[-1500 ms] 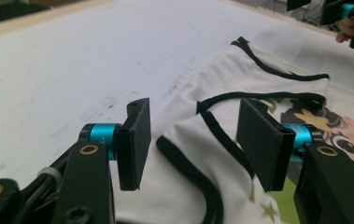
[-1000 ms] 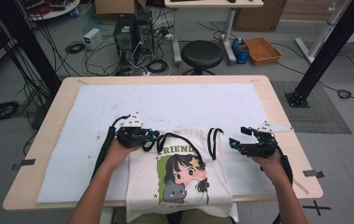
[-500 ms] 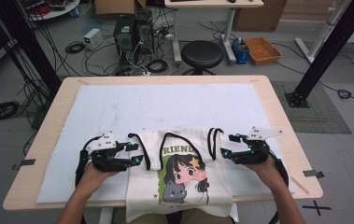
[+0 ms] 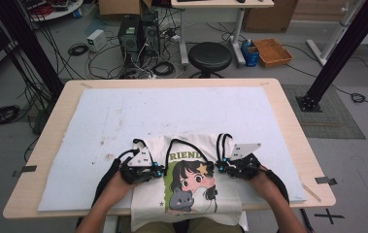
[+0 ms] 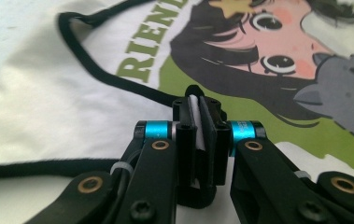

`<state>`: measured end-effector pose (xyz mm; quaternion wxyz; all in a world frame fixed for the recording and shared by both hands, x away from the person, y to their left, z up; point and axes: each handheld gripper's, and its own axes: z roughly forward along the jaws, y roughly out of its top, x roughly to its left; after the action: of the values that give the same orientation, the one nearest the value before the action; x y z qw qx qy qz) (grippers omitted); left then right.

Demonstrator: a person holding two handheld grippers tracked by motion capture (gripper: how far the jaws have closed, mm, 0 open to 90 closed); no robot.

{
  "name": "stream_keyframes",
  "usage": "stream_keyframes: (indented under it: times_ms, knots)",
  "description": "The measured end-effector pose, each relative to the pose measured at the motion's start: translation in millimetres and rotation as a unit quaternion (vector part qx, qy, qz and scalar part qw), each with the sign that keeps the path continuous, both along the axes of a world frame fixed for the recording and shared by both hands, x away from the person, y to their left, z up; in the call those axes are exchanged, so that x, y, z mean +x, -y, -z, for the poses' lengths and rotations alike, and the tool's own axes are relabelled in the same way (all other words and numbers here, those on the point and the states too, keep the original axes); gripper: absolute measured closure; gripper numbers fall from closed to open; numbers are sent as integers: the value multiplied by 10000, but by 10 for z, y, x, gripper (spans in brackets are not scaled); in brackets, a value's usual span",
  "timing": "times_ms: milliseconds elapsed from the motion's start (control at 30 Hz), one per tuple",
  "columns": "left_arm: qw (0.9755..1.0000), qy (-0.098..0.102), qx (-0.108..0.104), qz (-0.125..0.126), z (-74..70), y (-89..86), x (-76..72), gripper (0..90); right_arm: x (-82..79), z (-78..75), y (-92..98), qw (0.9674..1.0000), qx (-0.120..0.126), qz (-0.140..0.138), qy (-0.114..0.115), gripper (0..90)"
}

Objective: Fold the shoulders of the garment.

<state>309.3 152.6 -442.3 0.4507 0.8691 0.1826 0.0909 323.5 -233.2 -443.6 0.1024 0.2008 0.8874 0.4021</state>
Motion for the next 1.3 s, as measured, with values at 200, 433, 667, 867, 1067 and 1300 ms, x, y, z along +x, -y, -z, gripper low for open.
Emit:
stream_keyframes:
  times_ms: [200,433,667,867,1067,1300]
  knots:
    - [9947,-238,-993,69,-138,-479,-25,849,-70,-189,212,9978,640,175,29,861]
    - [9827,-464,-1776,-241,-211,-657,9,453,-155,-232,287,9967,745,171,-257,599]
    - [9732,54,-1802,-1430,-147,-586,219,404,167,-191,189,9886,544,1394,190,588]
    - [9600,82,-2276,-1630,-91,-629,363,296,426,-4,-102,9940,25,1085,-134,793]
    - [9559,164,-2580,-1392,-74,-748,362,234,380,-18,40,9960,226,853,-134,539]
    - [9541,112,-2774,-1122,-52,-849,364,236,285,-161,619,9850,1194,1218,250,190]
